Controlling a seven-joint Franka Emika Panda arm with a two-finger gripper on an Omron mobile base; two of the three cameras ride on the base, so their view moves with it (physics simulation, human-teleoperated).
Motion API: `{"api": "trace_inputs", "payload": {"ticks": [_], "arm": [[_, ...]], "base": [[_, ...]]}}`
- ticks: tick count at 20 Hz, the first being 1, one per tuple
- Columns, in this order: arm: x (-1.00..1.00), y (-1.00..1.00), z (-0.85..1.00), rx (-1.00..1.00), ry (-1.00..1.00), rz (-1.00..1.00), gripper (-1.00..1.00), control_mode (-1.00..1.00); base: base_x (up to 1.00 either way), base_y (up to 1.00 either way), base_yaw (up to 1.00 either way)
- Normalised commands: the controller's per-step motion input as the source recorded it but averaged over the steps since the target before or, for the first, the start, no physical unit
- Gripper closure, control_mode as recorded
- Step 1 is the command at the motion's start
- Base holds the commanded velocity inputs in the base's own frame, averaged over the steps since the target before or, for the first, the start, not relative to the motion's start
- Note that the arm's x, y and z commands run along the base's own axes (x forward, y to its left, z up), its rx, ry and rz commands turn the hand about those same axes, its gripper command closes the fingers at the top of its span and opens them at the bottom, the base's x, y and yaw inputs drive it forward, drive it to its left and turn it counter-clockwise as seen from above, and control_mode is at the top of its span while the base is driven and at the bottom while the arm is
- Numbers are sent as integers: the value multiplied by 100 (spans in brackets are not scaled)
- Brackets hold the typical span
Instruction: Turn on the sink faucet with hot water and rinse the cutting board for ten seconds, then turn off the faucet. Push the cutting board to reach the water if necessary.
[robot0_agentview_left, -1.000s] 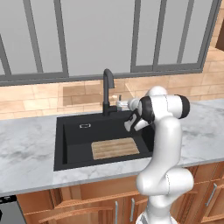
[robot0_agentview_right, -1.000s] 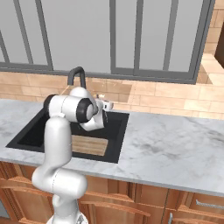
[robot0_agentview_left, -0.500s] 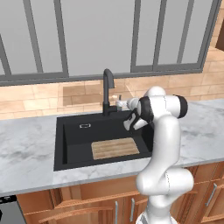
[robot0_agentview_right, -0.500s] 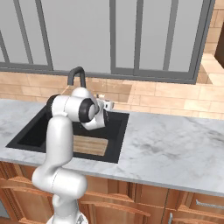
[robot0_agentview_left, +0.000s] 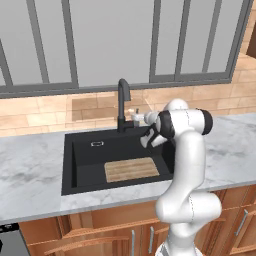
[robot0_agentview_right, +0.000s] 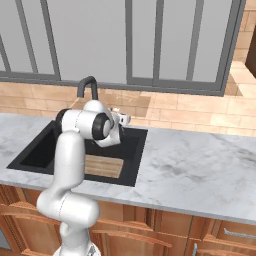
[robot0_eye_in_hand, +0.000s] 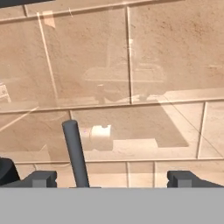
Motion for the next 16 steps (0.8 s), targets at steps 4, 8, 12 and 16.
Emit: {"api": "trace_inputs", "payload": {"ticks": [4,8,12,16], "arm": [[15,6,0,0,0,0,-100,-100],[7,1,0,0,0,0,-100,-100],[8,0,0,0,0,0,-100,-100],[11,4,0,0,0,0,-100,-100]], "base": [[0,0,0],[0,0,0],[0,0,0],[0,0,0]]}}
